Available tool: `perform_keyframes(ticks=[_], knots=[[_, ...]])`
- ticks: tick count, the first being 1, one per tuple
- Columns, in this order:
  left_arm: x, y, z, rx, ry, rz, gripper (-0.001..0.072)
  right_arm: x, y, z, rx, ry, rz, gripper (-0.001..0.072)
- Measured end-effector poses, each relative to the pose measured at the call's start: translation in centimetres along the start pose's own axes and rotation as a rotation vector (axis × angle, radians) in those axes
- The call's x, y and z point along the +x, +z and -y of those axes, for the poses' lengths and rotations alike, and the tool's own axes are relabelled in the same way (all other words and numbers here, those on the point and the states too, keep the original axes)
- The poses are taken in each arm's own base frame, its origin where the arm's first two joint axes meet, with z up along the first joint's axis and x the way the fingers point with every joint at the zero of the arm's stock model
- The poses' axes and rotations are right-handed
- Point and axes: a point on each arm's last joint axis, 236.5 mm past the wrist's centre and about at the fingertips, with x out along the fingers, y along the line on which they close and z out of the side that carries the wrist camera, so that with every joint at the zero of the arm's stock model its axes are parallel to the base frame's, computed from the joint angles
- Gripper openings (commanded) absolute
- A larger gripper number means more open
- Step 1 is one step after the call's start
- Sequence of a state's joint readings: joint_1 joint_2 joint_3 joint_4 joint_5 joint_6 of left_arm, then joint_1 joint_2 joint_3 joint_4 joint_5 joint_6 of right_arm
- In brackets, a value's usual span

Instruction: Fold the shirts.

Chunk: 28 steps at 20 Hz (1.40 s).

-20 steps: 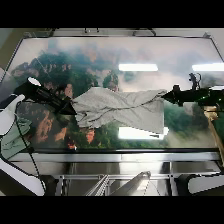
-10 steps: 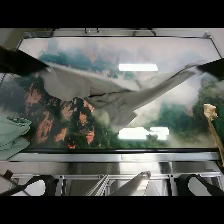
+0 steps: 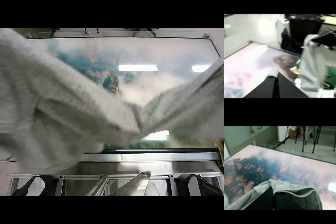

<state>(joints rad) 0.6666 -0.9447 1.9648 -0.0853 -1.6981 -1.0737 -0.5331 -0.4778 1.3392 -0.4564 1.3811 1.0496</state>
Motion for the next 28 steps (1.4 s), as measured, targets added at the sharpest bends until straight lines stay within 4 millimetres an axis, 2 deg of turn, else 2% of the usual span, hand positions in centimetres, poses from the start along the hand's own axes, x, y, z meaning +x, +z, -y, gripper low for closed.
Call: perform_keyframes(ticks=[2, 3, 4, 5, 7, 8, 9, 10, 11, 13, 14, 15, 17, 19, 22, 25, 26, 27, 28], knots=[[0.2, -1.0, -3.6, -0.062, 0.036, -0.038, 0.0032, 1.2, -2.0, 2.1, 0.092, 0.001, -0.049, 0.0017], [0.7, -2.1, -5.7, -0.117, 0.031, -0.067, 0.0032, 2.3, -3.6, 3.5, 0.158, 0.015, -0.086, 0.0017], [1.7, -4.2, -8.3, -0.19, 0.019, -0.12, 0.0031, 3.4, -5.6, 4.9, 0.229, 0.031, -0.126, 0.0017], [3.1, -7.0, -10.9, -0.266, 0.004, -0.188, 0.0029, 4.9, -8.0, 6.6, 0.315, 0.046, -0.169, 0.0017], [6.7, -14.0, -15.8, -0.398, -0.007, -0.351, 0.0029, 7.9, -13.2, 9.6, 0.459, 0.06, -0.241, 0.0017], [8.9, -18.1, -18.0, -0.448, -0.012, -0.438, 0.0027, 9.6, -16.4, 11.2, 0.533, 0.052, -0.278, 0.0018], [11.1, -22.5, -20.3, -0.488, 0.002, -0.524, 0.003, 11.3, -19.7, 13.0, 0.602, 0.028, -0.314, 0.0049], [12.9, -27.0, -22.5, -0.521, 0.026, -0.612, 0.018, 12.7, -22.7, 14.7, 0.662, -0.004, -0.345, 0.0249], [14.5, -31.4, -24.4, -0.545, 0.044, -0.697, 0.0365, 13.9, -25.5, 16.4, 0.716, -0.042, -0.374, 0.0363], [16.8, -37.7, -27.3, -0.582, 0.068, -0.804, 0.0586, 15.9, -30.8, 19.9, 0.808, -0.12, -0.436, 0.0368], [17.4, -40.7, -28.7, -0.611, 0.087, -0.852, 0.0585, 16.5, -32.6, 21.4, 0.838, -0.145, -0.46, 0.0369], [17.5, -42.8, -29.9, -0.642, 0.11, -0.883, 0.0584, 16.9, -33.8, 22.6, 0.865, -0.155, -0.479, 0.0377], [17.2, -44.9, -31.3, -0.712, 0.132, -0.892, 0.0584, 17.0, -34.7, 24.3, 0.908, -0.139, -0.5, 0.055], [15.8, -45.3, -31.8, -0.799, 0.125, -0.867, 0.0584, 16.1, -34.2, 25.9, 0.937, -0.115, -0.502, 0.0553], [12.9, -44.1, -31.2, -0.939, 0.066, -0.794, 0.0584, 12.7, -35.2, 27.3, 0.954, -0.118, -0.57, 0.0551], [9.6, -42.8, -29.0, -1.043, -0.02, -0.748, 0.0584, 7.8, -38.4, 27.6, 0.958, -0.156, -0.741, 0.0547], [8.5, -42.5, -28.0, -1.071, -0.04, -0.738, 0.0584, 6.4, -39.5, 27.4, 0.953, -0.164, -0.799, 0.0525], [7.7, -42.1, -27.2, -1.089, -0.057, -0.72, 0.0584, 5.0, -40.7, 27.0, 0.95, -0.17, -0.86, 0.0451], [7.0, -41.8, -26.4, -1.104, -0.066, -0.702, 0.0584, 4.0, -41.6, 26.6, 0.953, -0.171, -0.907, 0.0449]])
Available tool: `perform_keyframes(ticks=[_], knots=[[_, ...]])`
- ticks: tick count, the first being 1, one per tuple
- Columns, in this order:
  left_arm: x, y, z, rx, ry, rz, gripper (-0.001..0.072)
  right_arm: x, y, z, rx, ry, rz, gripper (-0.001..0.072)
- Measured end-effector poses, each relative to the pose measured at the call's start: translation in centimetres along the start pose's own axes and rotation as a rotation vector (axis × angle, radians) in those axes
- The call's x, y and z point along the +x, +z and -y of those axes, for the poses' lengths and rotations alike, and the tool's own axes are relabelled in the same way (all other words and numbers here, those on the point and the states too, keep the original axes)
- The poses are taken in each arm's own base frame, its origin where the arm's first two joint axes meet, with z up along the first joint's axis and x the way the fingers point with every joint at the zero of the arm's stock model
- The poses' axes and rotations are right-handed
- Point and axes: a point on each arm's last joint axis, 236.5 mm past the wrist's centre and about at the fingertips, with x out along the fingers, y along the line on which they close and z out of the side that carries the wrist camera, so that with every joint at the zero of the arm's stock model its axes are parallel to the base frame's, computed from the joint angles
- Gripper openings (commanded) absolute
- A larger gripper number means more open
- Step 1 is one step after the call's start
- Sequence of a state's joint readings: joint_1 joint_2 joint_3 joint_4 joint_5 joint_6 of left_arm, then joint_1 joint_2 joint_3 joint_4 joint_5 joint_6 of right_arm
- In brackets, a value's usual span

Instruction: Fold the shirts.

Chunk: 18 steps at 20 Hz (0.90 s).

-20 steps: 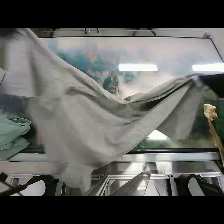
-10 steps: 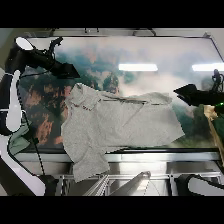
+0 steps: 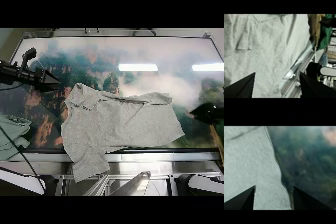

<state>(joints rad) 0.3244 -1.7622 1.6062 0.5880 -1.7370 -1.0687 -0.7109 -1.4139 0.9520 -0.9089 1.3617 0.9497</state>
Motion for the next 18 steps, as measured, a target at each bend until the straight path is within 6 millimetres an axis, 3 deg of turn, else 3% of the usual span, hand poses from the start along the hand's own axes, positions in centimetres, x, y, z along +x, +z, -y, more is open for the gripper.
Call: perform_keyframes(ticks=[7, 13, 14, 17, 18], knots=[[-2.0, -6.4, 1.2, -0.076, -0.044, 0.097, 0.0585, 3.1, -6.3, 2.7, 0.045, -0.015, -0.182, 0.0453], [-2.2, -10.4, 0.5, -0.169, -0.056, 0.164, 0.0584, 6.5, -7.9, 0.2, -0.011, 0.064, -0.268, 0.0451], [-2.1, -11.1, 0.2, -0.19, -0.063, 0.17, 0.0583, 7.1, -8.2, -0.4, -0.026, 0.076, -0.287, 0.0407], [-1.4, -13.1, -1.0, -0.255, -0.055, 0.172, 0.0583, 8.5, -9.2, -1.2, -0.064, 0.086, -0.348, 0.0017], [-1.1, -13.8, -1.6, -0.274, -0.039, 0.162, 0.0584, 8.7, -9.5, -1.3, -0.069, 0.088, -0.364, 0.0016]])
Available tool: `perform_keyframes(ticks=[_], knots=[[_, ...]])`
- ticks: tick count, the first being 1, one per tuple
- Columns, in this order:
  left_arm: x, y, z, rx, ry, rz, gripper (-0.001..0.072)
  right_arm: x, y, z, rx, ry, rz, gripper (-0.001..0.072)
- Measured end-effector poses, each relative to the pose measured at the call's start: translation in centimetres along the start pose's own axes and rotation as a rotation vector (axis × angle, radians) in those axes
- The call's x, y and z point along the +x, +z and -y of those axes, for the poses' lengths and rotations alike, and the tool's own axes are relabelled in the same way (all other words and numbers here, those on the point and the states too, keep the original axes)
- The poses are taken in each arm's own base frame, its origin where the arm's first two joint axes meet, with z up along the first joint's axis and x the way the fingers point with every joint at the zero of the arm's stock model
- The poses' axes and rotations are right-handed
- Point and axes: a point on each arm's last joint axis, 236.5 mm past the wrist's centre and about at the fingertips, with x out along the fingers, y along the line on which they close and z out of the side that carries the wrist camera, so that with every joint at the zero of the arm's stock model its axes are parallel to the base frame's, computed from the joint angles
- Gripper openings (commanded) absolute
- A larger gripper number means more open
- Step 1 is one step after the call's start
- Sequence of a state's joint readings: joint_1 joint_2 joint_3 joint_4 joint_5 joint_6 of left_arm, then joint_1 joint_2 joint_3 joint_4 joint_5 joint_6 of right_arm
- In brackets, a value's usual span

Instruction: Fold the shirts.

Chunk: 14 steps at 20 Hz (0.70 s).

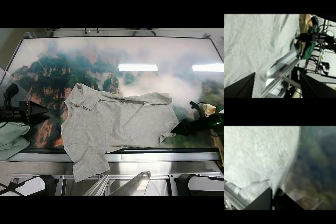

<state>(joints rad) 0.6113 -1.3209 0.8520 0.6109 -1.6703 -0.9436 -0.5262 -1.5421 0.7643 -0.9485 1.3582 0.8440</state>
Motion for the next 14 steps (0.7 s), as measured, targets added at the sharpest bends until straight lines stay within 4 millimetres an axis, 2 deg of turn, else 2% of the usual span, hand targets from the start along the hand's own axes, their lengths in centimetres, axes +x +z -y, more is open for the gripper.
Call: perform_keyframes(ticks=[4, 5, 8, 10, 14], knots=[[0.4, -1.6, -3.8, -0.056, 0.123, -0.022, 0.0602, 0.4, -0.5, -0.6, 0.011, 0.015, -0.034, 0.0016], [0.4, -1.9, -4.8, -0.07, 0.16, -0.031, 0.0699, 0.5, -0.6, -0.6, 0.014, 0.017, -0.038, 0.0016], [-0.1, -3.4, -7.6, -0.133, 0.276, -0.072, 0.0708, 0.5, -0.7, -0.8, 0.025, 0.021, -0.044, 0.0016], [0.0, -4.4, -8.5, -0.171, 0.321, -0.109, 0.0701, 0.5, -0.7, -0.8, 0.028, 0.023, -0.043, 0.0016], [2.4, -7.6, -9.6, -0.213, 0.36, -0.226, 0.07, 0.5, -0.6, -0.9, 0.034, 0.026, -0.041, 0.0016]])
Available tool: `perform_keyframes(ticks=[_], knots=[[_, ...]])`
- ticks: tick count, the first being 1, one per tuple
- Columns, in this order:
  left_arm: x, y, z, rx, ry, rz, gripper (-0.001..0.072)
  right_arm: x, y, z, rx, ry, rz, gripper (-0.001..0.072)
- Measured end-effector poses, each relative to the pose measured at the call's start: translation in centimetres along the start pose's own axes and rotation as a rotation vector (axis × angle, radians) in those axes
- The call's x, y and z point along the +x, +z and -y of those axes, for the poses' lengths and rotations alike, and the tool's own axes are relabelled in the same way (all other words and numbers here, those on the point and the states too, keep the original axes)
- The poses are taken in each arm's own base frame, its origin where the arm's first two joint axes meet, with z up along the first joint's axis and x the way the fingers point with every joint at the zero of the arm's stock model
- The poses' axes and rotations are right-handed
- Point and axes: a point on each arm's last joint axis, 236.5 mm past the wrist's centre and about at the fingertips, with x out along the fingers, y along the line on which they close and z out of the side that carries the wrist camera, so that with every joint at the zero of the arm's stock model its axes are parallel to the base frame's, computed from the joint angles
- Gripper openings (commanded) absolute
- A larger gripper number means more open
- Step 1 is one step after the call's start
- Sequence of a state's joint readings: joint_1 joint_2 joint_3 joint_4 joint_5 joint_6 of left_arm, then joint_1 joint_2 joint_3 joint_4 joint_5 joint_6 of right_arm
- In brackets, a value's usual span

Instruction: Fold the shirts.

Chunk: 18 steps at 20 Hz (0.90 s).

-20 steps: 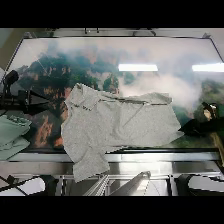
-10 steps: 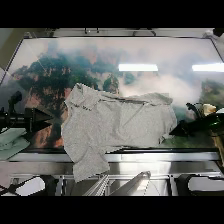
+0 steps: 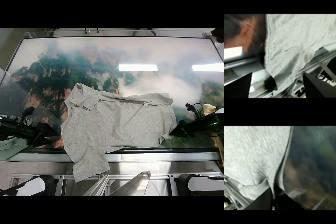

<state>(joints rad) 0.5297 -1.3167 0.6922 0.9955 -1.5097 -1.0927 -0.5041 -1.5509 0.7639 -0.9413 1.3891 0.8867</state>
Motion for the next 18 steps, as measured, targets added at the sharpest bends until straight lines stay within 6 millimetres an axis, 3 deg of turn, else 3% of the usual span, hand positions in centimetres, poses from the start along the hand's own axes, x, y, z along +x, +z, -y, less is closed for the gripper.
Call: perform_keyframes(ticks=[5, 6, 7, 8, 11, 12, 15, 18], knots=[[4.6, -2.0, -0.2, -0.005, 0.043, -0.167, 0.0699, 0.0, 0.7, -0.5, 0.006, 0.02, 0.028, 0.0017], [5.4, -2.5, 0.1, -0.01, 0.041, -0.207, 0.0551, 0.0, 0.8, -0.7, 0.007, 0.029, 0.035, 0.0017], [6.2, -2.8, 0.2, -0.005, 0.048, -0.239, 0.0336, 0.0, 0.9, -1.0, 0.004, 0.044, 0.039, 0.0017], [7.0, -2.9, 0.0, 0.005, 0.068, -0.26, 0.0233, -0.1, 0.9, -1.4, 0.002, 0.058, 0.039, 0.0017], [8.2, -2.7, 0.6, 0.034, 0.077, -0.295, 0.0207, -0.1, 1.0, -2.1, -0.004, 0.089, 0.042, 0.0016], [8.4, -2.3, 0.8, 0.049, 0.08, -0.291, 0.0006, -0.1, 0.9, -2.3, -0.004, 0.098, 0.04, 0.0016], [8.5, -0.3, 1.7, 0.111, 0.088, -0.221, 0.0032, -0.2, 0.6, -3.1, -0.007, 0.129, 0.024, 0.0016], [7.3, 0.8, 3.5, 0.164, 0.062, -0.145, 0.0033, -0.5, 0.2, -4.5, -0.01, 0.186, 0.012, 0.0016]])
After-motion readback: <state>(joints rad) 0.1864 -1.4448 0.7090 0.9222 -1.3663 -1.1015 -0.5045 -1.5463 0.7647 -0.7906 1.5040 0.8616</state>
